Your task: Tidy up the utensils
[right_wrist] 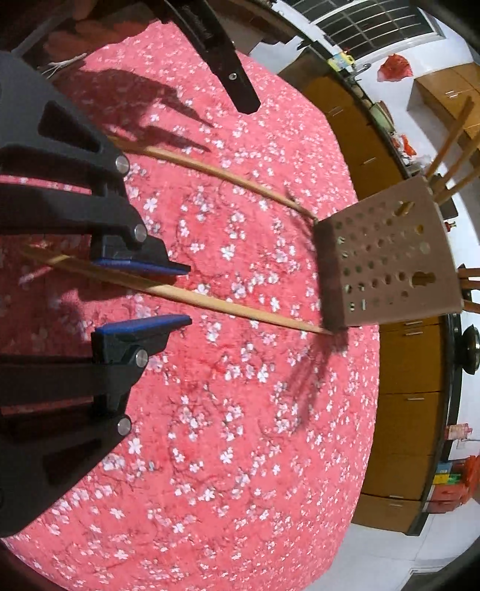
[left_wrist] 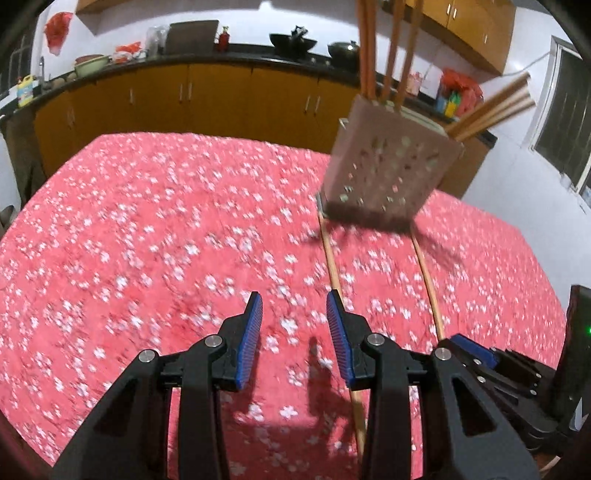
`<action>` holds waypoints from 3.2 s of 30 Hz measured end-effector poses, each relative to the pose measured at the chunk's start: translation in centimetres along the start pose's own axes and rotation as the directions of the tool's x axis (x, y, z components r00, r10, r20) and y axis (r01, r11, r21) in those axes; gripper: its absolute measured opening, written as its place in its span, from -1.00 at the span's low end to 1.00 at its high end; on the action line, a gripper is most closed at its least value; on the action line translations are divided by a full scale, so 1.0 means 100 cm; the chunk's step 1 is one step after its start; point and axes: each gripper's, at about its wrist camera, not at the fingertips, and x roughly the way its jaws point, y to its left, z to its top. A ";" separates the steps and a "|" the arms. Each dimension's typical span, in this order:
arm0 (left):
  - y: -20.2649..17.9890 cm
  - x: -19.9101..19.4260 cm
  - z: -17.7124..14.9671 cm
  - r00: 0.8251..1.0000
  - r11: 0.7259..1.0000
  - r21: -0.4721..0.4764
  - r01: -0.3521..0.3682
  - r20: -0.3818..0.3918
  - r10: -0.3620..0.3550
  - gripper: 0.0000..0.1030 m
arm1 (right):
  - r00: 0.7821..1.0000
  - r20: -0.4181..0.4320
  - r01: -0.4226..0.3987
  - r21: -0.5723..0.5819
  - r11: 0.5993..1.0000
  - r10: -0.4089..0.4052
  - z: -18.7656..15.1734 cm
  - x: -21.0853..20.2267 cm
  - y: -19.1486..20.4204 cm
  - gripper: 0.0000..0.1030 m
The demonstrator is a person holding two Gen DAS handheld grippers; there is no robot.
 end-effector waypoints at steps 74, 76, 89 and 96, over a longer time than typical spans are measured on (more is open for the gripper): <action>0.027 0.070 0.017 0.990 0.990 0.075 -0.118 -0.065 0.123 -0.81 | 0.983 0.049 0.172 0.059 0.983 -0.175 0.040 0.033 -0.059 -0.83; 0.027 0.069 0.016 0.990 0.990 0.075 -0.120 -0.066 0.125 -0.81 | 0.983 0.048 0.174 0.061 0.983 -0.177 0.040 0.032 -0.059 -0.83; 0.020 0.059 0.008 0.989 0.989 0.085 -0.123 -0.072 0.129 -0.81 | 0.985 0.049 0.163 0.078 0.983 -0.168 0.035 0.027 -0.062 -0.83; 0.021 0.059 0.009 0.990 0.990 0.082 -0.119 -0.073 0.125 -0.81 | 0.985 0.049 0.162 0.079 0.984 -0.166 0.035 0.027 -0.062 -0.83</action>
